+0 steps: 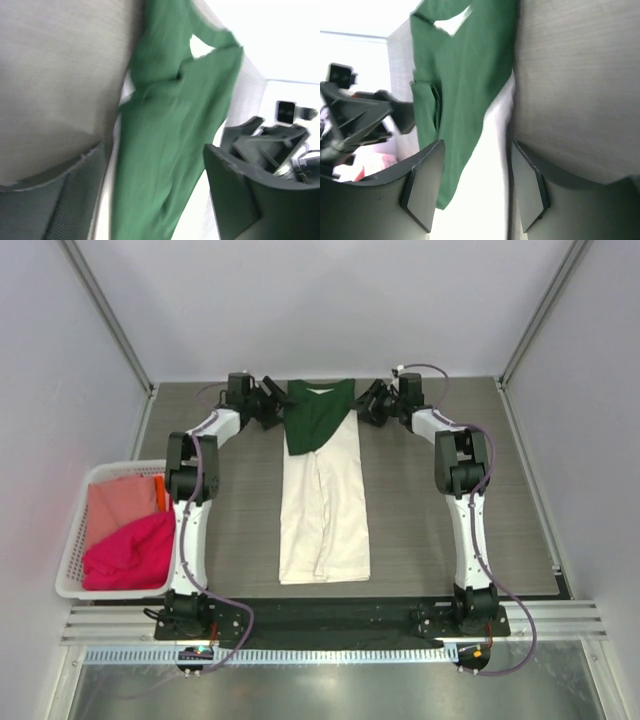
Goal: Fold and stack the t-shirts
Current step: Fold the tshirt
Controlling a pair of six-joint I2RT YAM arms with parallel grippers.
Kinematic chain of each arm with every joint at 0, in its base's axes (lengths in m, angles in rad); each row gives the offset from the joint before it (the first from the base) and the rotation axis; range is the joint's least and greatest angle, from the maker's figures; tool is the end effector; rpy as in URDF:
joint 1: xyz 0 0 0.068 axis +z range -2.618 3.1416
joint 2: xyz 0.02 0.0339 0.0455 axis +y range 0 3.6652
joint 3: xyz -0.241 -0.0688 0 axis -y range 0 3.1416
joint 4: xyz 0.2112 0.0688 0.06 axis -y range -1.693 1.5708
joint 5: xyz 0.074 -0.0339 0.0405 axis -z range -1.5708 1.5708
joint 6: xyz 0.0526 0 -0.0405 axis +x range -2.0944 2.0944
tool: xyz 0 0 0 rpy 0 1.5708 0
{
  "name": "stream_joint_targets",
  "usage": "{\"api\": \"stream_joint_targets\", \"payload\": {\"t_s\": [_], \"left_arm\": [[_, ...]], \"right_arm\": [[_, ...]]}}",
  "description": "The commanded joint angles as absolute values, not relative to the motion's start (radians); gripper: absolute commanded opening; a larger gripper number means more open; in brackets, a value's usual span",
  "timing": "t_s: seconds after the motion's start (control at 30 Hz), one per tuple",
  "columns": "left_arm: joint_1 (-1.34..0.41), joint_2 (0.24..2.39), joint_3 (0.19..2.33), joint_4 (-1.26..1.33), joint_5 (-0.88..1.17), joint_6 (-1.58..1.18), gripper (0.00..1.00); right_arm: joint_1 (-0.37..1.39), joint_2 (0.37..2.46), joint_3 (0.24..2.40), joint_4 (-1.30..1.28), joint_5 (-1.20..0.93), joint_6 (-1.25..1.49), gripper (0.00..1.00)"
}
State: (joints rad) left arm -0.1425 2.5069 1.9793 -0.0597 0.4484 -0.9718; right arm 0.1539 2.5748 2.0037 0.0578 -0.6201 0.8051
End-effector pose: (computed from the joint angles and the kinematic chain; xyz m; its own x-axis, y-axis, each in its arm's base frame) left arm 0.5192 -0.0975 0.1346 -0.7100 -0.6500 -0.2709 -0.1794 0.5390 -0.8230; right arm 0.5242 0.1122 0.1219 -0.7869 0.4716 -0.3980 -0.0833 0.5578 0.8258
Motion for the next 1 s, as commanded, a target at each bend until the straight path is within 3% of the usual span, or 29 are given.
{"api": "stream_joint_targets", "payload": {"t_s": [0.0, 0.37, 0.53, 0.67, 0.83, 0.97], "left_arm": [[-0.133, 2.315, 1.739, -0.094, 0.376, -0.888, 0.82], [-0.215, 1.524, 0.797, -0.196, 0.195, -0.839, 1.0], [-0.287, 1.208, 0.563, -0.274, 0.175, -0.853, 0.99], [-0.336, 1.028, 0.444, -0.382, 0.19, -0.886, 0.9], [-0.403, 0.838, 0.367, -0.474, 0.193, -0.96, 0.71], [-0.524, 0.776, 0.296, -0.488, 0.178, -1.043, 0.64]], "right_arm": [[0.15, 2.389, 1.794, 0.029, -0.577, 0.723, 0.62], [0.265, 1.504, 0.656, 0.112, -0.374, 0.709, 0.57], [0.327, 1.205, 0.467, -0.064, -0.289, 0.715, 0.56], [0.409, 1.037, 0.399, -0.24, -0.253, 0.748, 0.54], [0.517, 0.979, 0.359, -0.285, -0.281, 0.85, 0.47], [0.636, 1.029, 0.354, -0.271, -0.256, 0.902, 0.47]]}}
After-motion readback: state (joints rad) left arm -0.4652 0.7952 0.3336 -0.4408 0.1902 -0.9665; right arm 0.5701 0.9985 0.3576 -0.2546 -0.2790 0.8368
